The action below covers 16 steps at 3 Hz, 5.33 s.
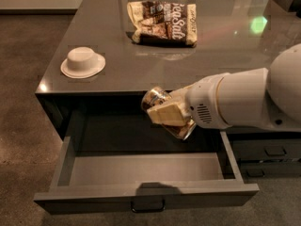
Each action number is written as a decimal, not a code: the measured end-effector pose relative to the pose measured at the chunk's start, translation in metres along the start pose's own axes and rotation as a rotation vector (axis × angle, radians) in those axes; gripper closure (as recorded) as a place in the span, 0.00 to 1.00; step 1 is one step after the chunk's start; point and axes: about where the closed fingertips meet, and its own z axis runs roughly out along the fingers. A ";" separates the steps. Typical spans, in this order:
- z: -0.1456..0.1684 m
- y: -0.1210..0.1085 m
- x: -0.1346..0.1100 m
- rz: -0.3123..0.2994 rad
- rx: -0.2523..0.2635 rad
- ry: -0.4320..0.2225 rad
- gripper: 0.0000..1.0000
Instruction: Place orange can into top drawer
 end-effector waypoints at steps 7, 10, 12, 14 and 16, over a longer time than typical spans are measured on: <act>0.325 0.118 0.029 -0.122 -0.166 0.204 1.00; 0.378 0.076 0.073 -0.023 -0.122 0.265 1.00; 0.387 0.062 0.083 0.008 -0.106 0.283 0.81; 0.382 0.046 0.085 0.029 -0.076 0.283 0.35; 0.372 0.022 0.089 0.030 -0.039 0.253 0.00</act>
Offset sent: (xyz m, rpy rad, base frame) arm 0.0179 0.1968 -0.0464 -0.0513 -0.0216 0.1189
